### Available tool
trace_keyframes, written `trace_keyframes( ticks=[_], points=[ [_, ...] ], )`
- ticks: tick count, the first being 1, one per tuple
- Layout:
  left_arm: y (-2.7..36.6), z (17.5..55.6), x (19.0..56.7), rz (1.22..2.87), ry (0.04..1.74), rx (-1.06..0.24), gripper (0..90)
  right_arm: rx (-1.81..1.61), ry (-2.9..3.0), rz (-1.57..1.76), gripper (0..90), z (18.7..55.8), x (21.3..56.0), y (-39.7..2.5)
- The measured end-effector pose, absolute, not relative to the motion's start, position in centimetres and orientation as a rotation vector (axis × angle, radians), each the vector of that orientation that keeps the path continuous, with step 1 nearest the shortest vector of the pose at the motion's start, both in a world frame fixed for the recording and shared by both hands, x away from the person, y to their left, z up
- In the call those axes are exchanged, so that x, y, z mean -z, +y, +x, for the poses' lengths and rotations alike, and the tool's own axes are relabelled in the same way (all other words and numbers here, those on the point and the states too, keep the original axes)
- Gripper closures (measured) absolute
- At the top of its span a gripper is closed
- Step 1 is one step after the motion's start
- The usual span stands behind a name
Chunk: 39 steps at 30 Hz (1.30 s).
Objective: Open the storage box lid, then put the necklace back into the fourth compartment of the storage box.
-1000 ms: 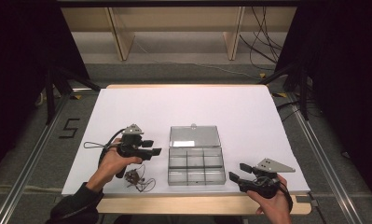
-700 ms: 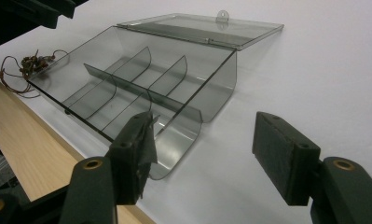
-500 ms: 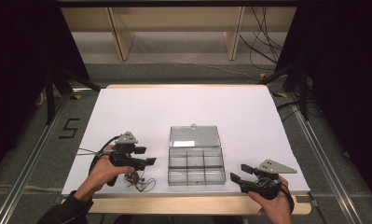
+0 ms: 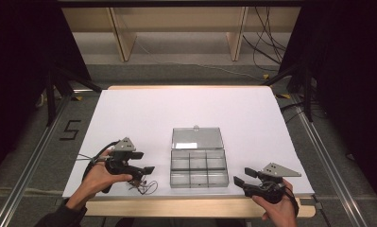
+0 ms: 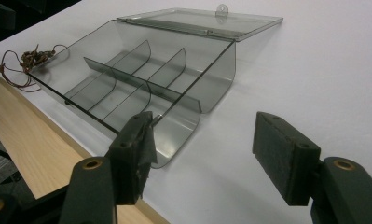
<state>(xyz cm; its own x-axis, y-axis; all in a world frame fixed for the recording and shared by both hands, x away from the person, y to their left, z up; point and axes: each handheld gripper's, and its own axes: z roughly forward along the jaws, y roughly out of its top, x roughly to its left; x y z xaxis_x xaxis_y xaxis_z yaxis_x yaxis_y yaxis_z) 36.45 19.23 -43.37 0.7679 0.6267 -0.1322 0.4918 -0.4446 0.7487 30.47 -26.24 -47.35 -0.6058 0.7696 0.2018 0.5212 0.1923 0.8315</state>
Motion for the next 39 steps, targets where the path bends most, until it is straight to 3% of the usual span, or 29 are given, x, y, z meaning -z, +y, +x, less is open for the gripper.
trace_keyframes(
  ticks=[10, 39],
  points=[
    [20.5, 35.9, 42.8, 2.160, 0.785, -0.219, 24.6, -1.398, 2.212, 1.293, 39.4, 30.2, 47.4, -26.1],
    [22.3, 34.0, 46.3, 2.227, 0.801, -0.195, 24.3, -1.363, 2.228, 1.251, 39.3, 30.3, 47.4, -25.7]
  ],
)
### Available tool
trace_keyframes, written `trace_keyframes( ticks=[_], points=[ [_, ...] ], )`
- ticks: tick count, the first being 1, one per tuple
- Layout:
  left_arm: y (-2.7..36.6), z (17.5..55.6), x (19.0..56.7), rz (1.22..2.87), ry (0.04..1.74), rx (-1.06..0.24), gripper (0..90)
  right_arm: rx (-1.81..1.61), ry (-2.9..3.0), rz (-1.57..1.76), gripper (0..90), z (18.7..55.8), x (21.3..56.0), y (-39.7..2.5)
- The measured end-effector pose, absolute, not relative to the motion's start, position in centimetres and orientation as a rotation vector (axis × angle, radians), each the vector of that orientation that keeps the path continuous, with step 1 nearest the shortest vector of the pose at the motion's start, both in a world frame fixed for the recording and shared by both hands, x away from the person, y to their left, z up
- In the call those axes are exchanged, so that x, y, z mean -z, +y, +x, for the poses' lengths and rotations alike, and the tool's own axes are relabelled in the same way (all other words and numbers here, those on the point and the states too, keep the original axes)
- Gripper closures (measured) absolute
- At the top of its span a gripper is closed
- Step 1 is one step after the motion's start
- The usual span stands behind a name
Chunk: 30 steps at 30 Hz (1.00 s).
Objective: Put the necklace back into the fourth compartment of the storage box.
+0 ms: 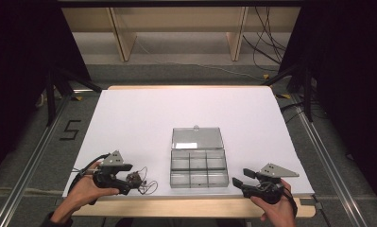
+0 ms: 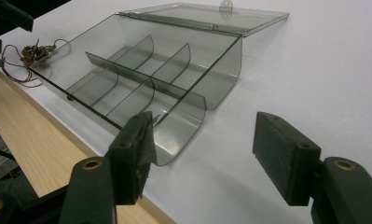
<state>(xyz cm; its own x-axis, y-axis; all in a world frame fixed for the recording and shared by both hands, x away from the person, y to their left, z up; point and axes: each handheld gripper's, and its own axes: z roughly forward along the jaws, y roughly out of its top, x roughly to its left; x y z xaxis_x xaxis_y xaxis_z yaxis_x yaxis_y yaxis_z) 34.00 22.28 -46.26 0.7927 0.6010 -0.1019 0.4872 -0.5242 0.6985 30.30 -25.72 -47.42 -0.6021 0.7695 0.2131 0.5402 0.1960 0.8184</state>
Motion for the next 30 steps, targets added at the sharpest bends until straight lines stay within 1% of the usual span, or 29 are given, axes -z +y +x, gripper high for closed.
trace_keyframes(
  ticks=[2, 5, 7, 8, 10, 11, 13, 14, 15, 18, 20, 21, 23, 24, 27, 28, 30],
  points=[
    [22.2, 34.1, 46.6, 2.267, 0.773, -0.215, 24.4, -1.370, 2.222, 1.218, 39.3, 30.4, 47.5, -25.7],
    [22.1, 34.1, 47.1, 2.283, 0.794, -0.210, 24.7, -1.368, 2.225, 1.213, 39.3, 30.4, 47.4, -25.7],
    [22.3, 34.3, 47.3, 2.288, 0.780, -0.211, 24.7, -1.358, 2.226, 1.214, 39.3, 30.3, 47.4, -25.7],
    [22.3, 34.3, 47.5, 2.279, 0.809, -0.206, 24.8, -1.358, 2.226, 1.211, 39.3, 30.3, 47.4, -25.7],
    [22.4, 34.5, 47.7, 2.293, 0.788, -0.212, 25.2, -1.379, 2.223, 1.212, 39.3, 30.4, 47.5, -25.6],
    [22.3, 34.4, 47.8, 2.283, 0.821, -0.207, 25.5, -1.363, 2.236, 1.211, 39.3, 30.4, 47.4, -25.7],
    [22.2, 34.5, 48.0, 2.287, 0.813, -0.216, 26.5, -1.365, 2.236, 1.208, 39.3, 30.4, 47.4, -25.7],
    [22.2, 34.6, 48.0, 2.308, 0.784, -0.225, 27.0, -1.363, 2.237, 1.208, 39.3, 30.4, 47.4, -25.7],
    [22.0, 34.5, 48.2, 2.286, 0.821, -0.224, 27.7, -1.381, 2.242, 1.226, 39.3, 30.4, 47.5, -25.6],
    [21.8, 34.5, 48.5, 2.315, 0.795, -0.228, 30.8, -1.382, 2.243, 1.231, 39.3, 30.3, 47.5, -25.6],
    [21.5, 34.5, 48.7, 2.303, 0.803, -0.211, 32.7, -1.386, 2.243, 1.228, 39.3, 30.3, 47.5, -25.5],
    [21.5, 34.6, 48.7, 2.327, 0.766, -0.223, 33.4, -1.365, 2.233, 1.226, 39.3, 30.4, 47.6, -25.5],
    [21.2, 34.5, 48.9, 2.313, 0.809, -0.226, 34.1, -1.353, 2.232, 1.224, 39.3, 30.5, 47.6, -25.5],
    [21.3, 34.5, 48.8, 2.325, 0.792, -0.219, 34.6, -1.351, 2.234, 1.226, 39.3, 30.4, 47.6, -25.5],
    [21.4, 34.6, 48.8, 2.331, 0.790, -0.256, 41.5, -1.354, 2.232, 1.225, 39.3, 30.5, 47.6, -25.5],
    [21.4, 34.5, 48.8, 2.320, 0.809, -0.262, 45.1, -1.390, 2.246, 1.229, 39.3, 30.3, 47.5, -25.5],
    [21.6, 34.6, 48.7, 2.324, 0.793, -0.274, 51.9, -1.361, 2.234, 1.221, 39.3, 30.4, 47.5, -25.5]
  ],
)
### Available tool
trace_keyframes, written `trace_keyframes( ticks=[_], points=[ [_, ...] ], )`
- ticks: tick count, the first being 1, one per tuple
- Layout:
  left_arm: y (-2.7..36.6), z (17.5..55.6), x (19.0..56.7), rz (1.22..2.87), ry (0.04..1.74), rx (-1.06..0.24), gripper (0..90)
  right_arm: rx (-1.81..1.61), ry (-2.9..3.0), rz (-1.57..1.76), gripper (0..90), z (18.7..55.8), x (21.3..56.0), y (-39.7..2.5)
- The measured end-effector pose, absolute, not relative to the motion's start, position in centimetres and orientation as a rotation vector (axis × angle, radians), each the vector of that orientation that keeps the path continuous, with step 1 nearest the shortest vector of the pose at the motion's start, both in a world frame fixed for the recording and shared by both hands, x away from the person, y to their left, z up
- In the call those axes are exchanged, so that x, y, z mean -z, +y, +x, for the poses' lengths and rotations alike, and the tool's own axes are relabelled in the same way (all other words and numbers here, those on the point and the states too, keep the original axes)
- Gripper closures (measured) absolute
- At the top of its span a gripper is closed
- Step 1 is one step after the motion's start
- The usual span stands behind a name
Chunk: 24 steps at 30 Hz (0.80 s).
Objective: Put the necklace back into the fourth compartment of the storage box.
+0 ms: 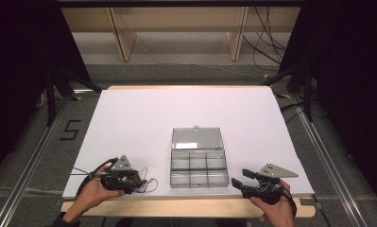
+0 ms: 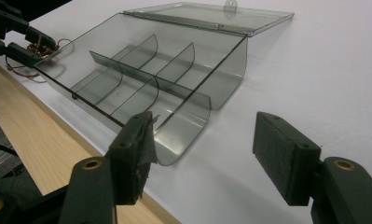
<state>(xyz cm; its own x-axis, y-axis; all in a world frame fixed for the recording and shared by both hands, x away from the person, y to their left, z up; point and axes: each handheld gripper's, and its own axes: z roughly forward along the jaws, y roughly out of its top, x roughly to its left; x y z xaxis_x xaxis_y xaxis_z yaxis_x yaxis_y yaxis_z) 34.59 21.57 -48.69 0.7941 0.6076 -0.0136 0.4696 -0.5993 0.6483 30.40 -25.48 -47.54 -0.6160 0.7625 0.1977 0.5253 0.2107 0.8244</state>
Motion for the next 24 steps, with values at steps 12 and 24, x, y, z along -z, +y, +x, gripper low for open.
trace_keyframes(
  ticks=[12, 24],
  points=[
    [21.7, 34.3, 47.2, 2.275, 0.836, -0.303, 59.4, -1.392, 2.245, 1.229, 39.3, 30.4, 47.5, -25.5],
    [21.1, 33.8, 43.4, 2.200, 0.788, -0.318, 59.6, -1.390, 2.226, 1.211, 39.3, 30.5, 47.6, -25.6]
  ],
)
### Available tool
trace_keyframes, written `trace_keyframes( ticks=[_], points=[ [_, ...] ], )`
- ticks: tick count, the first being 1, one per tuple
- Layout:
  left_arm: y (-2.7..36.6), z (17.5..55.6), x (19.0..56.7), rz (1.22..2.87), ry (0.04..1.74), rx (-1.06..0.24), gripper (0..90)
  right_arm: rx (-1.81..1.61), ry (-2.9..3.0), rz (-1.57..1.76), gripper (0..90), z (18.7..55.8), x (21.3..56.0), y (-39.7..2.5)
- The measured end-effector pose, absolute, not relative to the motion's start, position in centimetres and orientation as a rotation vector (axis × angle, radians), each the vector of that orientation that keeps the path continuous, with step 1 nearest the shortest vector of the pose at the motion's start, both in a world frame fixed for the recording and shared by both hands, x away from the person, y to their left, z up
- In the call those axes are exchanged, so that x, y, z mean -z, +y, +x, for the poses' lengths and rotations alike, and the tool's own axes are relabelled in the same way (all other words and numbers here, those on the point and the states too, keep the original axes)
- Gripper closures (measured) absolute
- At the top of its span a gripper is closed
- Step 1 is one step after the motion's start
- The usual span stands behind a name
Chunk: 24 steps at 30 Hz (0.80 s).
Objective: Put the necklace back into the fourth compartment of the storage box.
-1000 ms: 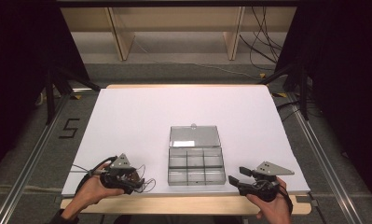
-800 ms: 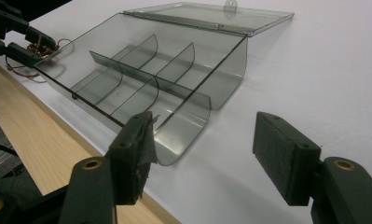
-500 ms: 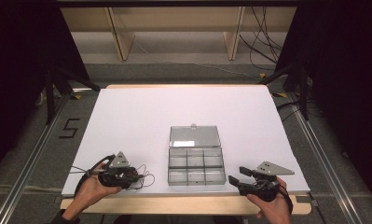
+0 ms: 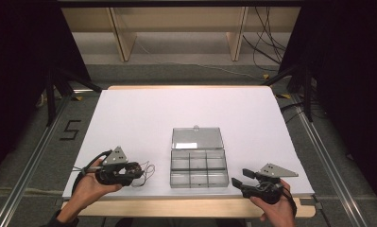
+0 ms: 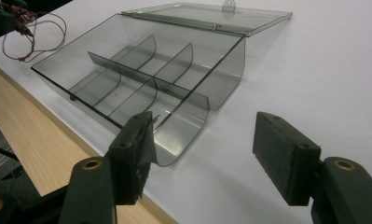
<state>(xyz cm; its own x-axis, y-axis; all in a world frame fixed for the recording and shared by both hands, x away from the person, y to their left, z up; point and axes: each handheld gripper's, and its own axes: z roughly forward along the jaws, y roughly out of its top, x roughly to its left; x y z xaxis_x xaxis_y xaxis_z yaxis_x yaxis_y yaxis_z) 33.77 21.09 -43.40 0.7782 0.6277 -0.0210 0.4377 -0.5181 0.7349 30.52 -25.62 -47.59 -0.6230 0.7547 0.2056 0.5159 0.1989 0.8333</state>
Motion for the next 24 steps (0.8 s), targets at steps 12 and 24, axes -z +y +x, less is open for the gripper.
trace_keyframes(
  ticks=[12, 24],
  points=[
    [19.8, 34.1, 40.5, 2.171, 0.718, -0.310, 59.5, -1.399, 2.234, 1.241, 39.2, 30.5, 47.6, -25.6],
    [18.3, 35.1, 39.4, 2.164, 0.705, -0.283, 59.5, -1.399, 2.230, 1.281, 39.3, 30.3, 47.5, -25.4]
  ],
)
